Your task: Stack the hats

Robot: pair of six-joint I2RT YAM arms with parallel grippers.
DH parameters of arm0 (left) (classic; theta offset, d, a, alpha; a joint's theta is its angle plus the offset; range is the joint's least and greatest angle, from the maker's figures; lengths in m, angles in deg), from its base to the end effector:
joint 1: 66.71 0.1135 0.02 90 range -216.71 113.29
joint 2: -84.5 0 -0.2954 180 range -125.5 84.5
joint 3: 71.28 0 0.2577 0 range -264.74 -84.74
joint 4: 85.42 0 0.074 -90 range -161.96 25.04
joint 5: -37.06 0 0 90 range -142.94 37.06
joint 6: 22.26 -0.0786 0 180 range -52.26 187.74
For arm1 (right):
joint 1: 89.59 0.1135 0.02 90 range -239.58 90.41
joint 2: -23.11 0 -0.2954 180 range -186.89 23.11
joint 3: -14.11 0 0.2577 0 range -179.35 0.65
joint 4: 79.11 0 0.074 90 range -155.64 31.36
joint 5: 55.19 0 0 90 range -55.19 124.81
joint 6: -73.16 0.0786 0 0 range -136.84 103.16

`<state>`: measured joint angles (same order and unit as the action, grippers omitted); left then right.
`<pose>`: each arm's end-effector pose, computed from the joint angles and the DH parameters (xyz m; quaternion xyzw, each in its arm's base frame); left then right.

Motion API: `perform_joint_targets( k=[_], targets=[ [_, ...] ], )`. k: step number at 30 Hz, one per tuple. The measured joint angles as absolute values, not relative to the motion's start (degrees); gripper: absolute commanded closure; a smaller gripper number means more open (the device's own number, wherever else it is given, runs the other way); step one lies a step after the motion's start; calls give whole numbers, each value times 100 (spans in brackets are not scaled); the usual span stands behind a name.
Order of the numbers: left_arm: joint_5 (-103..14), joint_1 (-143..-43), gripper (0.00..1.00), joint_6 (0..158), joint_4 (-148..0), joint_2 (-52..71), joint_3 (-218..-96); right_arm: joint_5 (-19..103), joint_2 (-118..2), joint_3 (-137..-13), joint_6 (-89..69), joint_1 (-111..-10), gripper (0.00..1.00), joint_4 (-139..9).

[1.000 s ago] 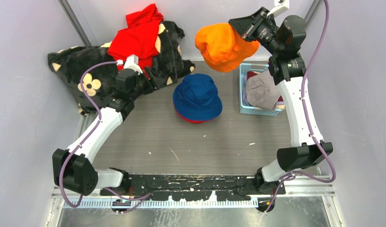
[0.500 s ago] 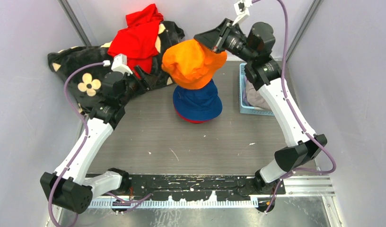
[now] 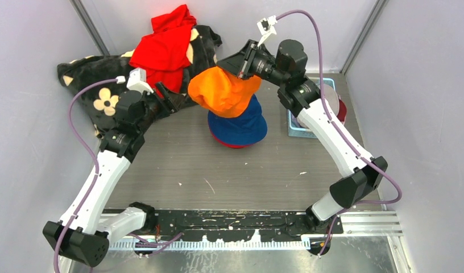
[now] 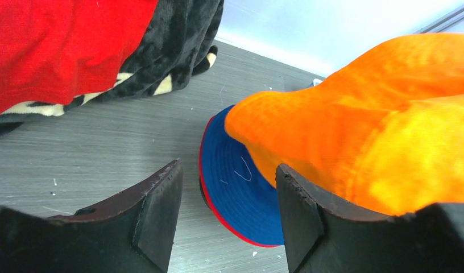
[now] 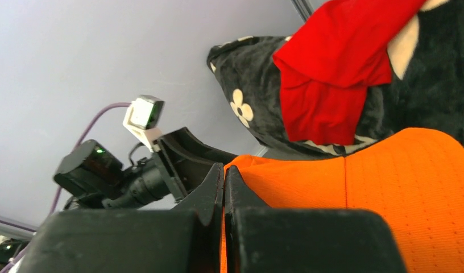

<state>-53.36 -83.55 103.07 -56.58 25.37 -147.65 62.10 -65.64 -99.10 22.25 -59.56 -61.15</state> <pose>0.2529 -0.0759 0.4127 -0.1268 0.7645 -0.2754 0.5689 0.3205 0.2269 0.5318 -0.1243 0.6590 0.5406 0.5080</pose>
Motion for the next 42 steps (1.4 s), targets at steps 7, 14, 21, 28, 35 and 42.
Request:
perform_joint_targets(
  k=[7, 14, 21, 28, 35, 42],
  targets=[
    [-5400, -8342, 38, 10294, -5557, 2668, -14768, 6033, -6564, -9446, 2192, -5946, 99, -6109],
    [-5398, -8342, 38, 10281, -5520, 2651, -14770, 5911, -6444, -8959, 2123, -6162, 99, -6085],
    [-5387, -8340, 38, 10283, -5531, 2436, -14796, 5970, -6105, -8347, 2177, -7065, 99, -6100],
    [-5334, -8340, 39, 10305, -5542, 2168, -14807, 6138, -5926, -7737, 2214, -7500, 99, -6251],
    [-5291, -8340, 39, 10307, -5595, 1914, -14807, 6311, -5930, -7171, 2210, -7502, 99, -6299],
    [-5253, -8340, 38, 10331, -5920, 1803, -14737, 6389, -6037, -7047, 2151, -7502, 99, -6393]
  ],
)
